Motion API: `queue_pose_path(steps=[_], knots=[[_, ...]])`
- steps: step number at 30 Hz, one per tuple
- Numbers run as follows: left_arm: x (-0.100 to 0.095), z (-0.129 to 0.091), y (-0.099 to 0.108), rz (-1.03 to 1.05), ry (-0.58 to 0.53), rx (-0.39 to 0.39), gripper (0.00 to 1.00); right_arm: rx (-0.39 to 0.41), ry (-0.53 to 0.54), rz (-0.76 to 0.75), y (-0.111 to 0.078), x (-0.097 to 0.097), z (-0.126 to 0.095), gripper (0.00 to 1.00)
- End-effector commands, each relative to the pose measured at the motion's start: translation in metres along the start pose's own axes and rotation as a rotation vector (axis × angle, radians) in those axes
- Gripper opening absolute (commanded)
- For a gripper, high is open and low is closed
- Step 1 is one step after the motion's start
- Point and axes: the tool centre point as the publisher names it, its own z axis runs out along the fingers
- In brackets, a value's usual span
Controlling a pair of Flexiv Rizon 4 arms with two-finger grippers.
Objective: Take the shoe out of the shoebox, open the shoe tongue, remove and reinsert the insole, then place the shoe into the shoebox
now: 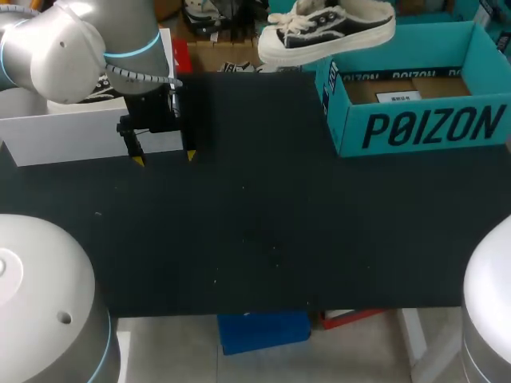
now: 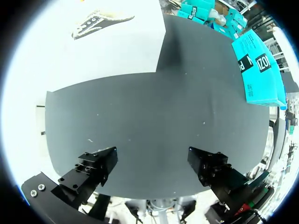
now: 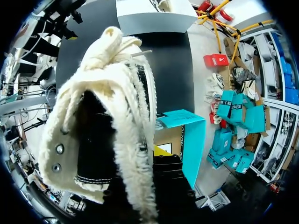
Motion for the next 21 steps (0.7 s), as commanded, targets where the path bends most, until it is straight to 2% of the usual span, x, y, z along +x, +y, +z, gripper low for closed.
queue_pose_path(steps=[1, 4, 7, 9, 16, 21], knots=[[-0.001, 0.000, 0.000, 0.001, 0.003, 0.001, 1.00, -0.083, 0.007, -0.040, -0.034, -0.020, 0.008, 0.00], [-0.001, 0.000, 0.000, 0.001, 0.003, 0.001, 1.00, -0.135, -0.025, -0.096, -0.052, -0.030, 0.013, 0.00], [-0.001, 0.000, 0.000, 0.001, 0.003, 0.001, 1.00, -0.223, -0.050, -0.132, -0.070, -0.038, 0.014, 0.00], [-0.001, 0.000, 0.000, 0.001, 0.003, 0.001, 1.00, -0.245, -0.053, -0.147, -0.083, -0.042, 0.017, 0.00], [-0.001, 0.000, 0.000, 0.001, 0.003, 0.001, 1.00, -0.223, -0.065, -0.123, -0.122, -0.042, 0.036, 0.00], [-0.001, 0.000, 0.000, 0.001, 0.003, 0.001, 1.00, -0.198, -0.063, -0.106, -0.139, -0.037, 0.054, 0.00]])
